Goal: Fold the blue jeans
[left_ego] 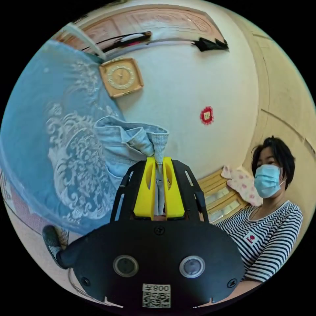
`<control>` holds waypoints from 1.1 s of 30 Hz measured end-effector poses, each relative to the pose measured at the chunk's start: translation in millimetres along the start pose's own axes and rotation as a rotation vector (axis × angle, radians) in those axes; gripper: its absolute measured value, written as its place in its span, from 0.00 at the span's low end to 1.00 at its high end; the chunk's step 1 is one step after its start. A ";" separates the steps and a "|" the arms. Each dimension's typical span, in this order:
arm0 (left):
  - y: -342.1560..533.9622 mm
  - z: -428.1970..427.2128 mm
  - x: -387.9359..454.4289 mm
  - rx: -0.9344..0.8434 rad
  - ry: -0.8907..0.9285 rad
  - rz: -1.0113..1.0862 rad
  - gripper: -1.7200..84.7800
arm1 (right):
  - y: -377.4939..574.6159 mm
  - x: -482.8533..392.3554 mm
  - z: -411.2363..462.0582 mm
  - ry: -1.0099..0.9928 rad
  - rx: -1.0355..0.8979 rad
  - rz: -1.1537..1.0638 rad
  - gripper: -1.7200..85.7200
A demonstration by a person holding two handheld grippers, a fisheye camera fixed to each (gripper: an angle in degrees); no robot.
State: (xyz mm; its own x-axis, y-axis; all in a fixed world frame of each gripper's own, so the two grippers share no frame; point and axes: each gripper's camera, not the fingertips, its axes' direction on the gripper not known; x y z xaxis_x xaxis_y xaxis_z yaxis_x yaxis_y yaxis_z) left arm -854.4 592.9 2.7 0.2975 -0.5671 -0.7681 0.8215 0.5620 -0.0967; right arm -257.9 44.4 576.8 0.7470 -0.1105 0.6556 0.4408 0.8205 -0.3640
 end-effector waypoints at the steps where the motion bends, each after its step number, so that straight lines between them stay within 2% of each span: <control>1: 11.9 -5.6 -23.8 0.019 -0.085 -0.127 0.07 | 2.1 3.8 13.3 0.013 -0.047 0.008 0.02; 4: 47.2 -17.0 -52.2 0.056 -0.240 -0.360 0.08 | 8.2 11.4 43.2 0.045 -0.156 0.037 0.02; 6: 59.0 -17.5 -38.0 0.136 -0.224 -0.313 0.07 | 14.6 16.7 36.8 0.026 -0.115 0.066 0.02; 9: 58.9 2.0 2.1 0.157 -0.331 -0.204 0.04 | 19.7 15.1 26.7 0.035 -0.147 0.013 0.02; 12: 42.7 58.4 43.4 0.050 -0.321 -0.037 0.03 | 25.9 16.5 -3.7 0.046 -0.076 -0.020 0.02; 15: 29.7 141.4 77.5 -0.159 -0.420 0.139 0.02 | 33.0 44.2 -40.5 0.156 0.032 0.072 0.02; 17: 33.5 212.0 89.3 -0.330 -0.598 0.236 0.02 | 37.4 68.2 -54.8 0.209 0.061 0.150 0.02; 20: 53.0 286.8 79.0 -0.502 -0.833 0.261 0.02 | 45.8 106.7 -62.1 0.316 0.041 0.251 0.02; 21: 56.9 296.1 79.0 -0.493 -0.830 0.268 0.02 | 49.5 121.1 -56.3 0.293 -0.016 0.269 0.02; 25: 71.2 345.7 93.7 -0.451 -0.792 0.220 0.02 | 71.8 126.4 -71.0 0.311 -0.031 0.213 0.02; 28: 87.9 397.0 129.0 -0.455 -0.839 0.370 0.02 | 88.9 125.6 -94.2 0.322 0.025 0.191 0.02; 30: 100.0 435.2 145.2 -0.489 -0.830 0.451 0.02 | 106.7 141.3 -116.2 0.277 0.108 0.244 0.02; 33: 122.9 512.0 147.4 -0.659 -0.828 0.502 0.02 | 121.5 165.2 -113.1 0.250 0.065 0.257 0.02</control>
State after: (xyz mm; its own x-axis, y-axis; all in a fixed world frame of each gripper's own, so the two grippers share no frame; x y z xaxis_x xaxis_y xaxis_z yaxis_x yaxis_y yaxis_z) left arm -460.6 270.1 201.7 0.9423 -0.2755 -0.1902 0.1833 0.9000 -0.3955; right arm -24.7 62.4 566.1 0.9314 -0.0230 0.3634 0.1964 0.8721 -0.4482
